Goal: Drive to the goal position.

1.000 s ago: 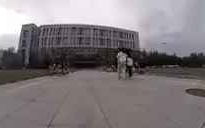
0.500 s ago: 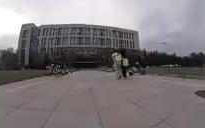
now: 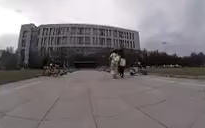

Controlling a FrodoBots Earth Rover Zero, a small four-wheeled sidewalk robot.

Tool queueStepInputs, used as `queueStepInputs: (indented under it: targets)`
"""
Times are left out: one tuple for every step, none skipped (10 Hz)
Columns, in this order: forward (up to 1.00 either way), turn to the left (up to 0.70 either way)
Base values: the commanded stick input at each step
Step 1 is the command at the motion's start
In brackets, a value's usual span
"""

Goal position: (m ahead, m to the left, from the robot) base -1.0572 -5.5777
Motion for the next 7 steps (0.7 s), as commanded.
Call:
queueStepInputs:
  targets:
    - [0.7,0.0]
    - [0.7,0.0]
    - [0.7,0.0]
    - [0.7,0.0]
    - [0.68,0.0]
    - [0.0,-0.69]
    - [0.0,-0.69]
